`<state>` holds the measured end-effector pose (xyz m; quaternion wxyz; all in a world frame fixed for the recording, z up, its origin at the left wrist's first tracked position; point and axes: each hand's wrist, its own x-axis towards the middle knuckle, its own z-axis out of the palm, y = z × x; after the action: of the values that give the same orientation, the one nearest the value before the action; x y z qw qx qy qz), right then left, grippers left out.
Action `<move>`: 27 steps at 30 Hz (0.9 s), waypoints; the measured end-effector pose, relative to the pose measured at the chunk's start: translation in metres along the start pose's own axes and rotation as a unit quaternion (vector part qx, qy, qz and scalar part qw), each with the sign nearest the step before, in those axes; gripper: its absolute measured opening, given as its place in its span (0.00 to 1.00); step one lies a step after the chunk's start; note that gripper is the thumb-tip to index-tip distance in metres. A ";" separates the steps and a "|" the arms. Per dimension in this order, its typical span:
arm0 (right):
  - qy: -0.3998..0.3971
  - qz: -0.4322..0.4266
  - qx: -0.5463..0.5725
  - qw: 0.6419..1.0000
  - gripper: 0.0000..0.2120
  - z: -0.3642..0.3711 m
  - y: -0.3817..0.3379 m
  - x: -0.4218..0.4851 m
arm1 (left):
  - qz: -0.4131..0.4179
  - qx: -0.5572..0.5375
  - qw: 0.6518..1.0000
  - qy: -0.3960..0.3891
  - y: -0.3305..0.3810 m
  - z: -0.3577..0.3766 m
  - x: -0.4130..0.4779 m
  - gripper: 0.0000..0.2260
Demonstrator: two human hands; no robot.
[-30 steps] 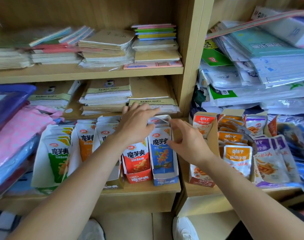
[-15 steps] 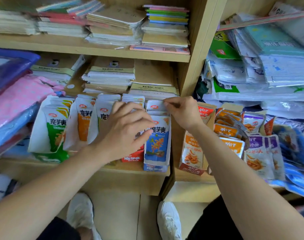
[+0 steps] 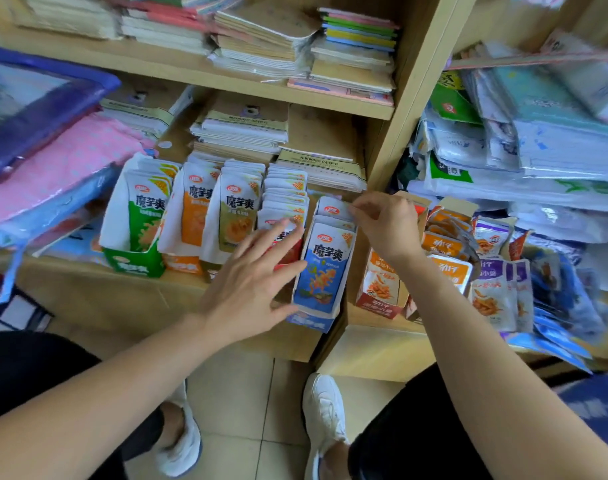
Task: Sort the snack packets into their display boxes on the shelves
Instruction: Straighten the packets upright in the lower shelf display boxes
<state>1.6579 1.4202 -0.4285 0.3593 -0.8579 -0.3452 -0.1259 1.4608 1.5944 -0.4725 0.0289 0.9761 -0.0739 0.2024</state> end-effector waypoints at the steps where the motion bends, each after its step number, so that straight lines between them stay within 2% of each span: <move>1: 0.006 0.004 -0.010 1.000 0.03 -0.001 -0.004 0.000 | -0.008 -0.003 1.000 -0.014 -0.002 0.001 -0.002 0.32; 3: 0.018 0.039 0.005 0.999 0.03 -0.007 -0.014 0.006 | -0.013 -0.013 0.999 -0.035 -0.003 0.005 -0.005 0.32; 6: 0.050 0.089 0.068 0.992 0.09 -0.024 -0.031 0.018 | -0.043 -0.054 0.997 -0.032 -0.002 0.012 -0.006 0.28; 11: 0.154 0.078 0.110 0.979 0.05 -0.070 -0.062 0.017 | -0.070 -0.079 0.994 -0.001 0.002 0.021 -0.006 0.25; 13: 0.171 0.071 0.113 0.976 0.05 -0.083 -0.070 0.011 | -0.081 -0.078 0.994 0.009 0.003 0.022 -0.006 0.25; 17: 0.120 0.107 0.134 0.978 0.05 -0.078 -0.069 -0.004 | -0.082 -0.073 0.994 0.014 0.002 0.023 -0.010 0.24; 22: 0.010 0.149 0.102 0.983 0.02 -0.033 -0.055 -0.021 | -0.080 -0.074 0.993 0.048 0.001 0.025 -0.011 0.20; 25: -0.066 0.110 0.027 0.991 0.05 -0.005 -0.039 -0.030 | -0.072 -0.075 0.992 0.073 0.004 0.026 -0.008 0.18; 27: -0.072 0.043 -0.050 0.995 0.04 0.006 -0.026 -0.033 | -0.061 -0.075 0.993 0.070 0.006 0.026 -0.006 0.18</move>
<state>1.6154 1.4208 -0.4345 0.2956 -0.8955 -0.3264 -0.0653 1.4642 1.5876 -0.4983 0.1189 0.9573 -0.0269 0.2620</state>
